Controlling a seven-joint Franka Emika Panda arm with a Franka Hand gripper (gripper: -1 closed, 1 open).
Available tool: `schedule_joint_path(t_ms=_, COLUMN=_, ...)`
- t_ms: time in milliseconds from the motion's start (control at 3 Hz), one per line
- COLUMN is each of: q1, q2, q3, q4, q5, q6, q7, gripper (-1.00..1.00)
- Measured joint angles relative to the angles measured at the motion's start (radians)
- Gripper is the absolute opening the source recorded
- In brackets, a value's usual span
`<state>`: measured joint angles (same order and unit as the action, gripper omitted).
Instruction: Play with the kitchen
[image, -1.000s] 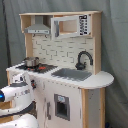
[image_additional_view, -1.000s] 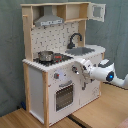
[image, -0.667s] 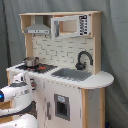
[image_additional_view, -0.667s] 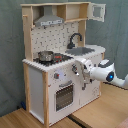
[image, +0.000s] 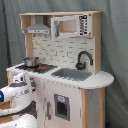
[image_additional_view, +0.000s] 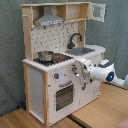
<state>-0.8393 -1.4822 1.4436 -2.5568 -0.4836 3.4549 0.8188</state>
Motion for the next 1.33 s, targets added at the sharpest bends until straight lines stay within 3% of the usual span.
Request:
schedule_joint_path(t_ms=333, q1=0.004, q2=-0.004, q3=0.006, q4=0.006, q5=0.000, q6=-0.010, q7=-0.102, gripper=1.00)
schedule_joint_path(t_ms=667, q1=0.072, q2=-0.004, q3=0.020, q4=0.012, q5=-0.001, q6=-0.085, q7=-0.127, gripper=1.00)
schedule_joint_path(t_ms=1333, q1=0.178, q2=-0.003, q3=0.058, q4=0.058, q5=0.000, q6=-0.248, q7=-0.101, gripper=1.00)
